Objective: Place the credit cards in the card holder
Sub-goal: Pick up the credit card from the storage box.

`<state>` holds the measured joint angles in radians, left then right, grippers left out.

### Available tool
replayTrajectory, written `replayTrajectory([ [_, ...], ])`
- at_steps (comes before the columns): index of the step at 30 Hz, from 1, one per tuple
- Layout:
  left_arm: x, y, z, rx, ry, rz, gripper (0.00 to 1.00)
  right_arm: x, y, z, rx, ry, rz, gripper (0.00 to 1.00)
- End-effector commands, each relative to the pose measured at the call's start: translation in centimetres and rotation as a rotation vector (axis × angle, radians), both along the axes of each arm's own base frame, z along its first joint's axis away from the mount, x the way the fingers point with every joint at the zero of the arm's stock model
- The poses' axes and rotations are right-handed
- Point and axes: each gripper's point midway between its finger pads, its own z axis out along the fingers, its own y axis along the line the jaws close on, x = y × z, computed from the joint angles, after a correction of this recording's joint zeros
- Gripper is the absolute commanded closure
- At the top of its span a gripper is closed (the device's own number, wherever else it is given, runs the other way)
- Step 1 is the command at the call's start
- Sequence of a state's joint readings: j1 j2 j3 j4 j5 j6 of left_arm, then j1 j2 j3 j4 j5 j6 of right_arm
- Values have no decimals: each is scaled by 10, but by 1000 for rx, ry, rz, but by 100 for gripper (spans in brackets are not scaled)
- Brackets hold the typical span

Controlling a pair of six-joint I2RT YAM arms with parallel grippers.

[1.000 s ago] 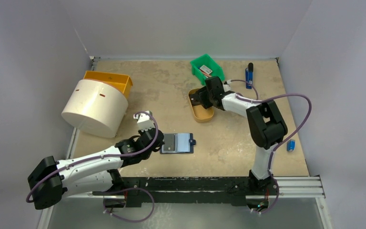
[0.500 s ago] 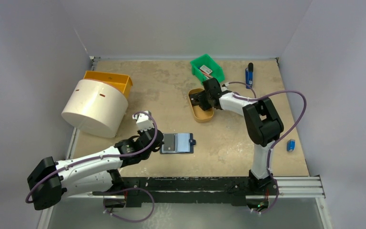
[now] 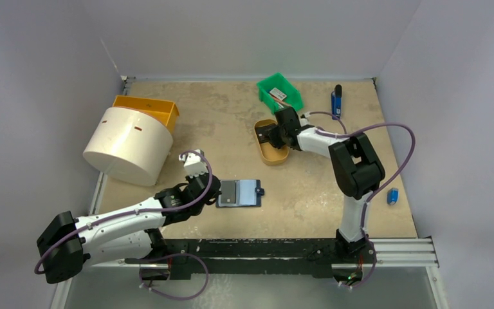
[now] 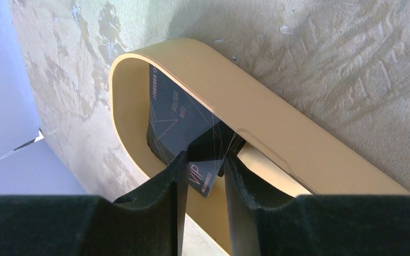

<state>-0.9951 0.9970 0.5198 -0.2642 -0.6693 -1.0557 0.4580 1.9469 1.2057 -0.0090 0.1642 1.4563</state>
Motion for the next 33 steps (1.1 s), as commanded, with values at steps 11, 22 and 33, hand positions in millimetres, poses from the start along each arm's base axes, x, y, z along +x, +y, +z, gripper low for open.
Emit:
replayTrajectory([
  [11,5,-5,7,-38,-18,11,100,-17,-7,7,-29,6,6,72],
  [22,5,-7,6,-37,-13,8,100,-17,-2,20,-18,-27,33,84],
  [33,6,-8,7,-34,-16,8,100,-13,5,41,7,-70,48,100],
])
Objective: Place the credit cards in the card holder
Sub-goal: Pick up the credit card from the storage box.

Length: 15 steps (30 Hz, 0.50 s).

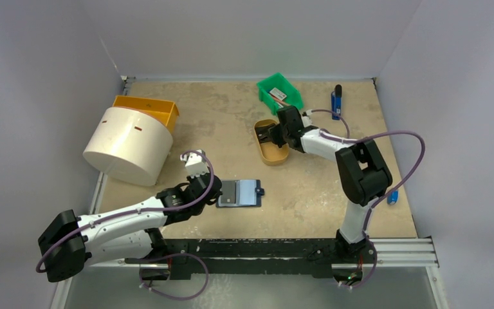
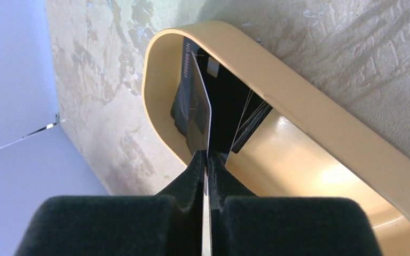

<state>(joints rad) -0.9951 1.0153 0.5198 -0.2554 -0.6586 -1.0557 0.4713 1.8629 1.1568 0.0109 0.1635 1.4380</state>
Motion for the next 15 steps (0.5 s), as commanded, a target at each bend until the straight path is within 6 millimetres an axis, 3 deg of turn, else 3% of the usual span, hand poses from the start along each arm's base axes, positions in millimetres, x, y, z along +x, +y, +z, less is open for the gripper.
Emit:
replayTrajectory([
  [1,7,-5,11,-37,-28,17,100,-3,3,22,0,-30,22,100],
  [9,8,-4,14,-34,-32,24,100,1,-2,61,-25,-65,10,100],
  [15,10,0,26,-28,-57,41,100,3,-9,122,-97,-210,91,100],
])
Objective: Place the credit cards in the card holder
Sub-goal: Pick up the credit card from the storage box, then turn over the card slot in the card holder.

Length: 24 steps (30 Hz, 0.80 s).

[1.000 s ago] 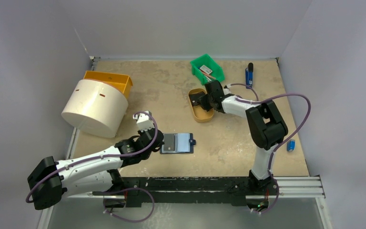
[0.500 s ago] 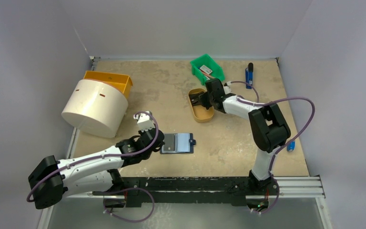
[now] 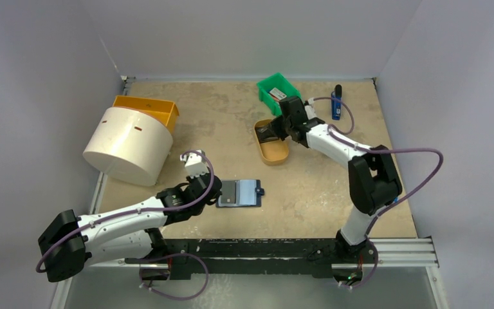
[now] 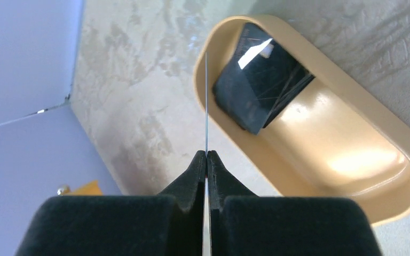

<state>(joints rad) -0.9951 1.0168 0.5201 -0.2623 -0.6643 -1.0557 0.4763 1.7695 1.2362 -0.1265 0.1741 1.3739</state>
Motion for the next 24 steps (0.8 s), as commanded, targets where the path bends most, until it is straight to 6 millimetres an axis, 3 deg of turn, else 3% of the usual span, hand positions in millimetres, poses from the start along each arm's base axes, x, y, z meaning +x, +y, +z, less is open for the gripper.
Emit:
replayTrajectory([
  [1,11,-1,31,-37,-64,38,100,3,-10,85,-94,-203,84,100],
  [3,11,1,38,-36,-75,37,100,-7,-17,111,-209,-287,203,100],
  [7,8,-12,51,-68,-106,-58,93,-63,-21,131,-411,-382,532,100],
  [10,4,-29,51,-83,-94,-153,81,-123,-9,119,-378,-444,804,100],
  [15,4,-51,31,-69,-41,-220,76,-211,24,55,-172,-324,1106,100],
  [17,6,-60,24,-71,-26,-234,76,-230,33,32,-128,-256,1142,100],
  [21,5,-76,12,-83,2,-279,65,-241,46,14,-60,-212,1144,100],
  [24,6,-88,11,-96,4,-315,60,-233,31,0,-133,-142,1047,100],
])
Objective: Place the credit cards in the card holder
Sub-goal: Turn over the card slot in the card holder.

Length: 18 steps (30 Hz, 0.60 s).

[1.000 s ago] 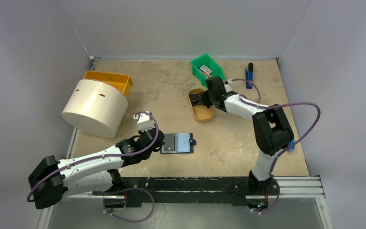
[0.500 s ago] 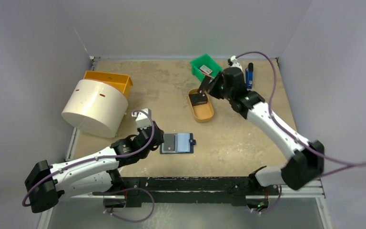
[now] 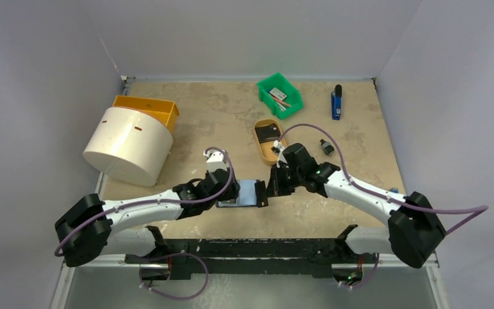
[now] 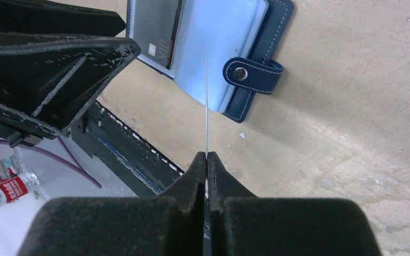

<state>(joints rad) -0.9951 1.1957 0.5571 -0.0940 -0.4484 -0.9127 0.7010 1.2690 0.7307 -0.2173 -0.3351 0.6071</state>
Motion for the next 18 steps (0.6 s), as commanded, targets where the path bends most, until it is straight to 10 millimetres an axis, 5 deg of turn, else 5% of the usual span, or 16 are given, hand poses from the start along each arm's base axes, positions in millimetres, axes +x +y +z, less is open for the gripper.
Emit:
replayTrajectory([
  [1,11,-38,30,-110,-50,-86,60,12,1,20,41,-37,-102,100],
  [6,11,-53,21,-44,-35,-130,59,21,-23,29,5,-106,-244,100],
  [18,8,-61,-16,161,24,-150,64,10,-29,28,0,-93,-223,100],
])
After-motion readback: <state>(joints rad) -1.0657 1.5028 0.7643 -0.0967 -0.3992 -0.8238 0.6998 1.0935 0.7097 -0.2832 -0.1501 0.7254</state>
